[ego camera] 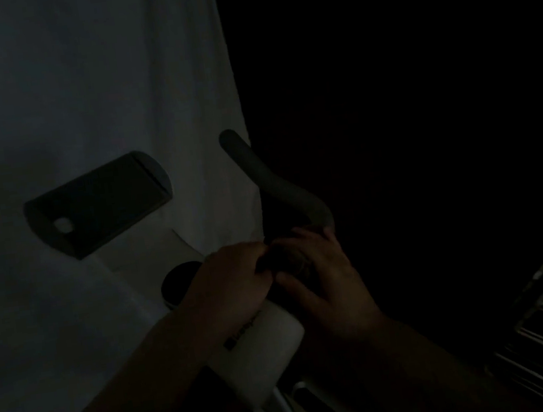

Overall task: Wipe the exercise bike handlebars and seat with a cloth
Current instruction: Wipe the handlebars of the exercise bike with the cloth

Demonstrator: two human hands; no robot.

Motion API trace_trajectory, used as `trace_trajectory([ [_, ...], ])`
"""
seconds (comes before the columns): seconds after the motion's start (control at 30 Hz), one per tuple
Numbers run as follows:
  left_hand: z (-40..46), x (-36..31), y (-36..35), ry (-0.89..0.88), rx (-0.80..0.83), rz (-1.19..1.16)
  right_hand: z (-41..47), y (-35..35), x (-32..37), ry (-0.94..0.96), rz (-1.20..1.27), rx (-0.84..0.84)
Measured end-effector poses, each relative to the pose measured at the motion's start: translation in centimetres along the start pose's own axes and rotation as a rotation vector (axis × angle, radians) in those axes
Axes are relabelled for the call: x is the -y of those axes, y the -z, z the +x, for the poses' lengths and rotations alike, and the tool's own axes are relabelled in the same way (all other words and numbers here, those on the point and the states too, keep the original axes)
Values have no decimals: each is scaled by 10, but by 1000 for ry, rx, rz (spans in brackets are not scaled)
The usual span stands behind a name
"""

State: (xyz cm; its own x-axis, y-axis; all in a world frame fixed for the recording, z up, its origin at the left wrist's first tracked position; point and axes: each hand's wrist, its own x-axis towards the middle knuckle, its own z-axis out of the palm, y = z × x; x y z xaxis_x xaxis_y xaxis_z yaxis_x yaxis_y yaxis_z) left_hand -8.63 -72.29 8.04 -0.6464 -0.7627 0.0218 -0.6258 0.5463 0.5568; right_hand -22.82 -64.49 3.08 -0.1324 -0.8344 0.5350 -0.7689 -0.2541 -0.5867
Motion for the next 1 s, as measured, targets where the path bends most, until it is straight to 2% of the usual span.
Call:
trace_trajectory([
  [0.1, -19, 10, 4, -78, -162, 99, 5, 12, -12, 84, -66, 61],
  [0.17, -26, 11, 4, -108, -303, 126, 4, 4, -1, 12, -17, -63],
  [0.23, -26, 13, 2, -88, -360, 120, 0, -12, 13, -30, 40, -133],
  [0.33, -24, 18, 1, -61, -371, 120, 4, -9, 13, 45, -37, -55],
  [0.43, -23, 19, -3, -128, -387, 210, 18, 2, 5, -106, -170, -106],
  [0.47, -23, 19, -4, -130, -391, 240, 18, 0, 10, -156, -138, -101],
  [0.6, -20, 27, -7, -87, -416, 345, 25, -3, 12, 17, -127, 88],
  [0.67, -21, 28, -7, -78, -421, 354, 36, 2, 7, -78, -188, 39],
  [0.73, -22, 26, -6, -62, -404, 343, 32, -4, 15, -201, -133, -5],
  [0.83, -21, 30, -4, -68, -389, 321, 23, -11, 24, -95, -12, 90],
  [0.9, -21, 29, -2, -65, -381, 273, 23, -3, 17, -95, 3, 27],
  [1.0, -23, 26, -5, -63, -338, 203, 11, -8, 16, -254, 118, -231],
])
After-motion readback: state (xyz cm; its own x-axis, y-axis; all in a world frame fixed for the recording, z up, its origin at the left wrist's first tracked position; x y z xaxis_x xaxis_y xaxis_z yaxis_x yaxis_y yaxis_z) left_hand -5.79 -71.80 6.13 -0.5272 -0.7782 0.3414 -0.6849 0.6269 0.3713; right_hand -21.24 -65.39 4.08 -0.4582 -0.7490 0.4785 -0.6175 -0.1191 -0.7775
